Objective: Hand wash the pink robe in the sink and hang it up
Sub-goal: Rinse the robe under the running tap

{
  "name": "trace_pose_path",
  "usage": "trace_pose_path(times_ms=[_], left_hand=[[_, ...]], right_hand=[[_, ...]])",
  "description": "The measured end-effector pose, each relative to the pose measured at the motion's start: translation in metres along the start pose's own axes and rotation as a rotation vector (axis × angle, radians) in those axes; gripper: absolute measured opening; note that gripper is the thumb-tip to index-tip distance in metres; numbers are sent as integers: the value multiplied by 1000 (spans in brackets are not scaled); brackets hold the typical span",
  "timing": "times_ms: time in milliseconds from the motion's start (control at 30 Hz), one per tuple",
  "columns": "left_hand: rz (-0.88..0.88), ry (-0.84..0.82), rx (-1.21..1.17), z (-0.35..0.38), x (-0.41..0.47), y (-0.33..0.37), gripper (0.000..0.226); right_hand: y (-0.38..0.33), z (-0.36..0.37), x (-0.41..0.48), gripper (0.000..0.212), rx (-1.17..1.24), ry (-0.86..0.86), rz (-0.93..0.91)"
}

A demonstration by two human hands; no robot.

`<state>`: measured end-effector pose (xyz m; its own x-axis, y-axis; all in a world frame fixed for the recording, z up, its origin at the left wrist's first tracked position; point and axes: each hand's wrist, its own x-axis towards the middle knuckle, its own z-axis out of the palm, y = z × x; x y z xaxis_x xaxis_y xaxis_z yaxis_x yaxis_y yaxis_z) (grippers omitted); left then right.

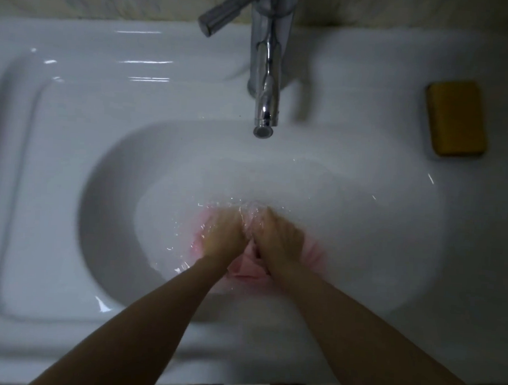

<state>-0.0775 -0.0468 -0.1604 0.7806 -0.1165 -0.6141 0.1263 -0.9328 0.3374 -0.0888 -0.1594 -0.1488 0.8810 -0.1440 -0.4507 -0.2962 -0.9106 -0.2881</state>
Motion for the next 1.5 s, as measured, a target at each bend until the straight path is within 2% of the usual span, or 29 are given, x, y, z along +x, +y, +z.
trace_pose_path(times_ms=[33,100,267,367,533,667,800,900,1033,1167,1300,1400,1500], left_hand=[[-10,31,12,-2,-3,2,30],[83,130,83,-3,-7,1,38],[122,204,132,-2,-20,-2,55],[83,100,141,-2,-20,-4,72],[52,141,153,3,-20,-7,38],[61,100,219,5,-20,-8,48],[72,106,247,5,-18,-9,48],[124,162,181,5,-21,-9,64],[155,115,286,4,-19,-11,46],[147,81,332,1,-19,-8,45],[139,84,328,2,-18,-8,48],[126,77,207,4,-19,-10,46],[150,-51,-26,-8,-24,-12,71]], right_hand=[[0,0,-2,23,23,-10,10],[1,4,-5,23,58,-17,-5],[1,1,-10,33,28,-66,-29],[-1,-1,-15,32,-2,-79,-16],[-1,-3,-14,36,-35,-111,-25],[-1,1,-15,35,-6,-87,4],[1,4,-15,32,5,-71,-10],[3,3,-19,32,-15,-44,-41],[2,5,-18,46,1,-72,-38],[0,4,-17,52,39,-83,-36],[5,4,-17,46,33,-79,-63],[6,4,-15,36,19,-87,-65],[5,-1,-18,39,-20,-133,-85]])
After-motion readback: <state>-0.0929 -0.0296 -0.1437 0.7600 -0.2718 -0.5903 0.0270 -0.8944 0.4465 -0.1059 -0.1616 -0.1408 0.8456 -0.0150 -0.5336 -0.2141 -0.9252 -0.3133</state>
